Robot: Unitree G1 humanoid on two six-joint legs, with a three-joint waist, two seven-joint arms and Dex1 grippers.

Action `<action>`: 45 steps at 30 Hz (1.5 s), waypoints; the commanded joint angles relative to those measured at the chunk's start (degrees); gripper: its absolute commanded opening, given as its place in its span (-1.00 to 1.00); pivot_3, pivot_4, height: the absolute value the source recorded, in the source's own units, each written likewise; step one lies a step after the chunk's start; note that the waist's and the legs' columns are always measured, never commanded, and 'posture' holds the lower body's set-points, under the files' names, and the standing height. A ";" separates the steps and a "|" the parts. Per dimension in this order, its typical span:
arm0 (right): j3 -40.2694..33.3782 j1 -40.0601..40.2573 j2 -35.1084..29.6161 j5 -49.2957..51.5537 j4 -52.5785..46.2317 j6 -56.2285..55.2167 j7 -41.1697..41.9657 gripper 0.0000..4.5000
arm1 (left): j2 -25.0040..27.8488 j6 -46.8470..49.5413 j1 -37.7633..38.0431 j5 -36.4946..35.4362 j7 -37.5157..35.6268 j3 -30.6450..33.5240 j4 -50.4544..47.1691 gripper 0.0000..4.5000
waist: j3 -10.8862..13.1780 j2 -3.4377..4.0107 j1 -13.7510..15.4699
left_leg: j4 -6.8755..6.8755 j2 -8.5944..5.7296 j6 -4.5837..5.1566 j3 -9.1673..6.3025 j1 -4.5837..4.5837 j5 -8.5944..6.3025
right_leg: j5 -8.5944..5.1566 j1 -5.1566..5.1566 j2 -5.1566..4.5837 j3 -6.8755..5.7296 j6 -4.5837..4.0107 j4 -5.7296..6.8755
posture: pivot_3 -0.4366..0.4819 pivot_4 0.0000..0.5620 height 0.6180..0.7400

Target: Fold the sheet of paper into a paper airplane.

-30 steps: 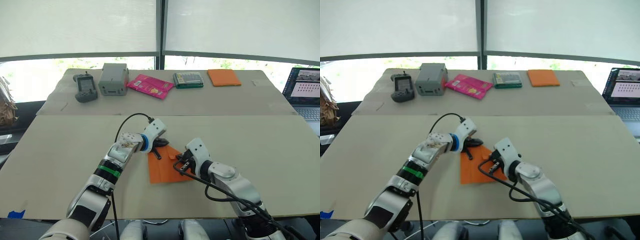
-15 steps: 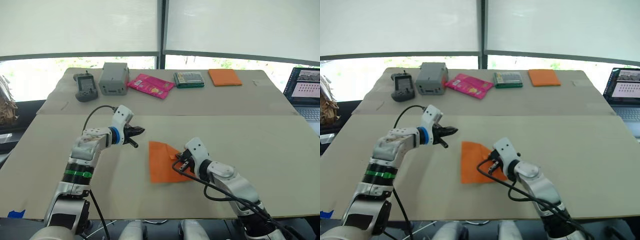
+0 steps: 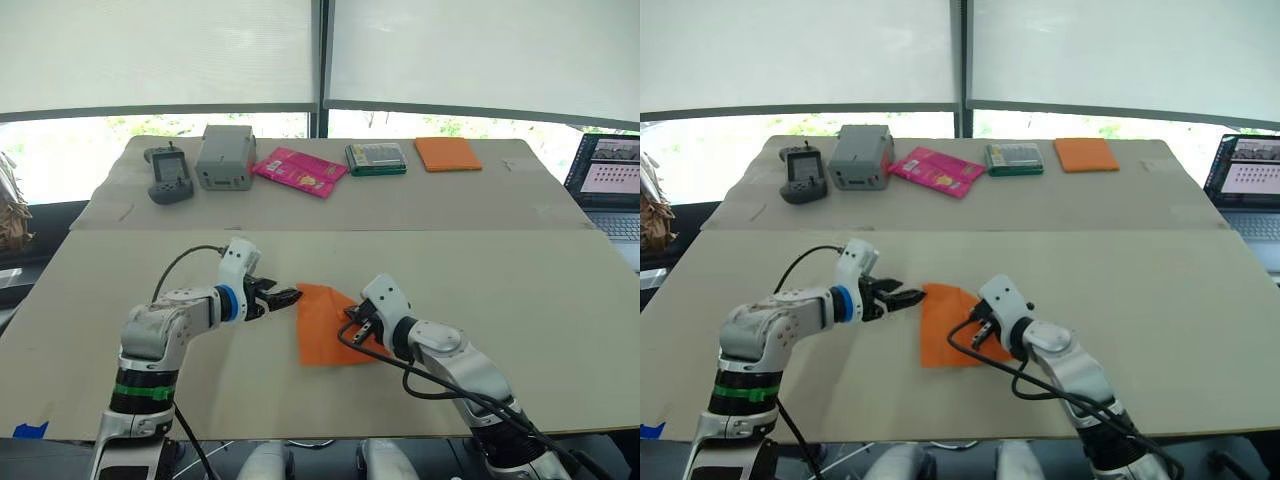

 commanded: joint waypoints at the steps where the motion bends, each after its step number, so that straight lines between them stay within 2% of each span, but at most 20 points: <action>1: 1.55 0.72 -0.26 -0.62 1.64 -0.29 0.76 -1.00 | -1.79 1.24 0.36 -1.56 2.27 0.00 -2.41 0.74 | 0.00 0.00 -0.02 | 0.00 0.00 0.00 0.00 0.00 0.00 | 0.00 0.00 0.00 0.00 0.00 0.00 | -0.05 -0.47 1.00; 5: 1.45 0.84 -0.34 -0.85 1.63 -0.59 0.77 -1.00 | -2.76 1.07 0.43 -1.92 3.49 -0.61 -2.03 0.22 | 0.00 0.00 -0.09 | -0.01 0.00 -0.03 0.00 0.00 -0.02 | 0.00 -0.01 0.00 0.02 -0.01 -0.01 | -0.05 -0.47 1.00; 13: 0.02 0.08 -0.49 -1.13 0.61 -0.91 0.36 -1.00 | -2.98 -2.07 -0.66 -1.72 3.08 -3.90 -1.32 -0.99 | 0.01 0.00 0.03 | -0.01 -0.02 -0.05 0.00 0.00 -0.03 | 0.00 -0.01 -0.01 0.03 -0.02 -0.03 | -0.05 -0.47 1.00; 19: -3.14 -3.68 -1.47 -0.24 -0.51 -2.62 1.22 -1.00 | 2.08 -13.10 -3.31 3.26 -2.31 -11.24 1.09 -0.99 | 0.20 0.01 0.10 | -0.01 -0.04 -0.06 0.01 -0.06 -0.02 | 0.00 -0.05 -0.03 0.03 -0.03 -0.07 | -0.05 -0.47 1.00; 23: -4.23 -4.76 -1.41 -0.67 1.93 -5.24 1.07 -1.00 | 5.89 -24.66 -5.93 9.36 -7.09 -16.94 4.92 -0.99 | 0.22 0.00 0.14 | 0.02 -0.10 -0.19 0.03 -0.68 0.07 | 0.04 -0.71 -0.03 0.05 -0.10 0.03 | -0.05 -0.47 1.00; 29: -6.12 -6.07 0.99 0.28 2.70 -6.33 -0.18 -1.00 | 7.26 -37.89 -7.53 16.61 -11.91 -23.36 9.01 -0.99 | 0.23 0.00 0.21 | -0.02 -0.13 -0.25 0.04 -1.17 0.11 | 0.06 -1.19 -0.07 0.04 -0.12 0.00 | -0.05 -0.47 1.00; 34: -6.30 -5.47 1.22 0.15 2.74 -6.38 -0.14 -1.00 | 6.22 -41.90 -6.83 20.22 -12.39 -25.55 10.63 -0.99 | 0.23 0.00 0.18 | 0.02 -0.13 -0.19 0.05 -1.17 0.09 | 0.06 -1.16 -0.07 0.03 -0.11 -0.01 | -0.05 -0.47 1.00; 45: -7.68 -5.62 1.64 0.57 4.29 -6.91 -0.48 -1.00 | 2.98 -40.08 -4.21 25.59 -10.24 -28.20 8.80 -0.99 | 0.23 0.00 0.18 | 0.07 -0.12 -0.16 0.05 -1.12 0.08 | 0.06 -1.11 -0.01 0.01 -0.10 0.08 | -0.05 -0.47 1.00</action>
